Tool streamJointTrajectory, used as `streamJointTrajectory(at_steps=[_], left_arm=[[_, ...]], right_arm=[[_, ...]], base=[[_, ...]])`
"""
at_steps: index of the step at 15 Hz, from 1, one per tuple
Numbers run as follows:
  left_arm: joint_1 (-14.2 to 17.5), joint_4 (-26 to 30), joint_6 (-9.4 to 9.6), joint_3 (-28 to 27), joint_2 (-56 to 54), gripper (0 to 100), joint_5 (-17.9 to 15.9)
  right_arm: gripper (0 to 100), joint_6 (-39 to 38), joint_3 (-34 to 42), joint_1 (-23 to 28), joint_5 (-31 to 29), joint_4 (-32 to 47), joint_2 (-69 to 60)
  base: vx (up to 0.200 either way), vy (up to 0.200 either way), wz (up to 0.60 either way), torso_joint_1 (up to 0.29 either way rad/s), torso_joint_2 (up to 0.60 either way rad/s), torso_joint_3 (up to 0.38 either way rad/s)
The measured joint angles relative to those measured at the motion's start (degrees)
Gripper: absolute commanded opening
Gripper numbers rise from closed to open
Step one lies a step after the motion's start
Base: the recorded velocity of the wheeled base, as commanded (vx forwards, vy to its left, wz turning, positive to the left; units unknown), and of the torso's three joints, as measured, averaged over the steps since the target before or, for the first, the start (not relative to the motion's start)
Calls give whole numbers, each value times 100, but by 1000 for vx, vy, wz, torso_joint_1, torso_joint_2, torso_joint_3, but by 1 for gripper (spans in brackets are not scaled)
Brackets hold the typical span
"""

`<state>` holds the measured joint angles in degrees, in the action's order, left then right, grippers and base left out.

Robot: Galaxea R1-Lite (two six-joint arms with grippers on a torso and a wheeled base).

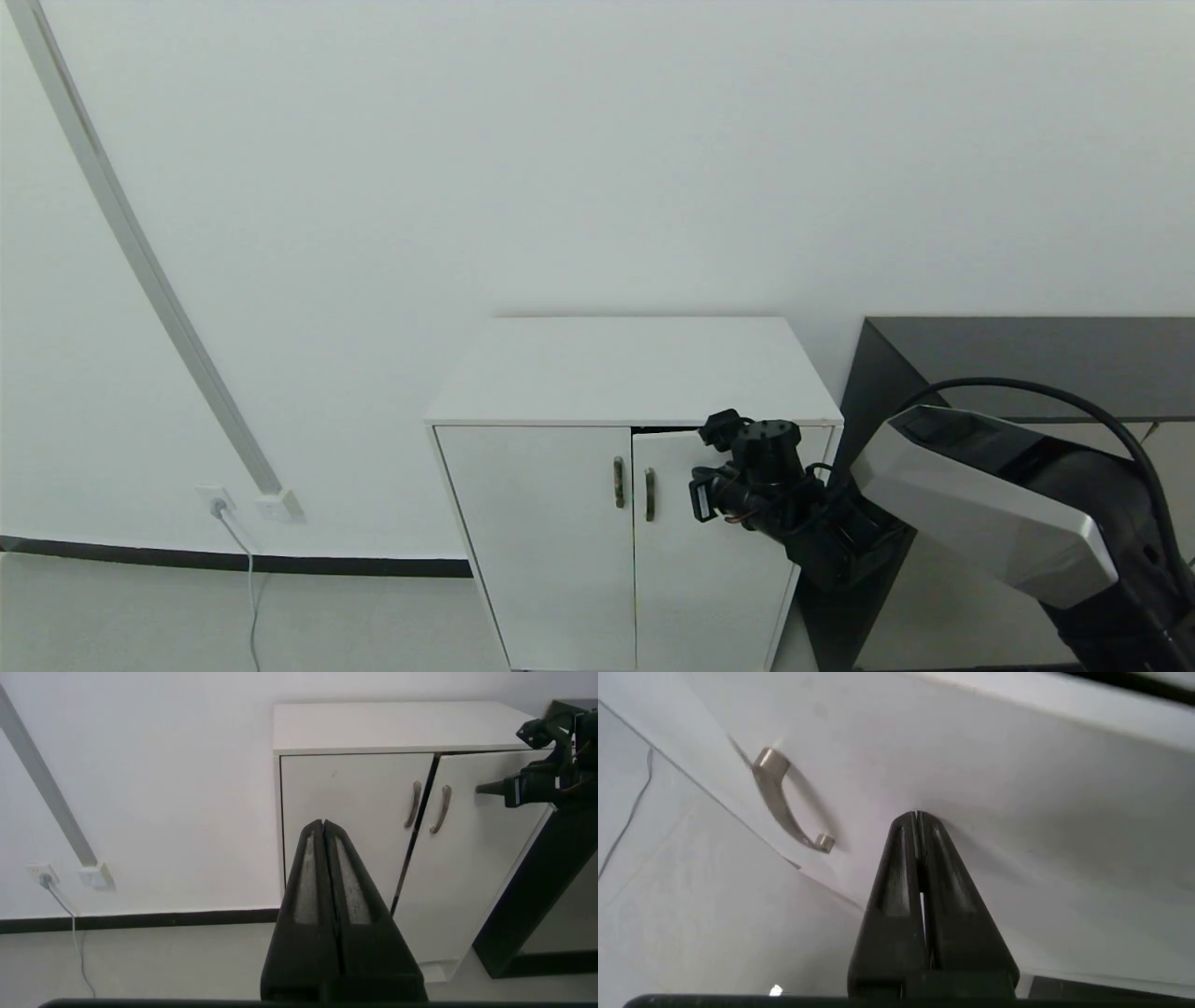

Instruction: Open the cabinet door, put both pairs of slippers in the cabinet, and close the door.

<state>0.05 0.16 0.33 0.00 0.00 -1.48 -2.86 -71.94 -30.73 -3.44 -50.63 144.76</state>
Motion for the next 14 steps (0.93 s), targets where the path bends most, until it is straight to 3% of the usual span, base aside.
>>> streamJointTrajectory(at_steps=[14], left_arm=[[5,-2,0,0,0,0,-2]], right_arm=[[0,-2,-286,94,0,106,90]], base=[[0,0,0,0,0,0]])
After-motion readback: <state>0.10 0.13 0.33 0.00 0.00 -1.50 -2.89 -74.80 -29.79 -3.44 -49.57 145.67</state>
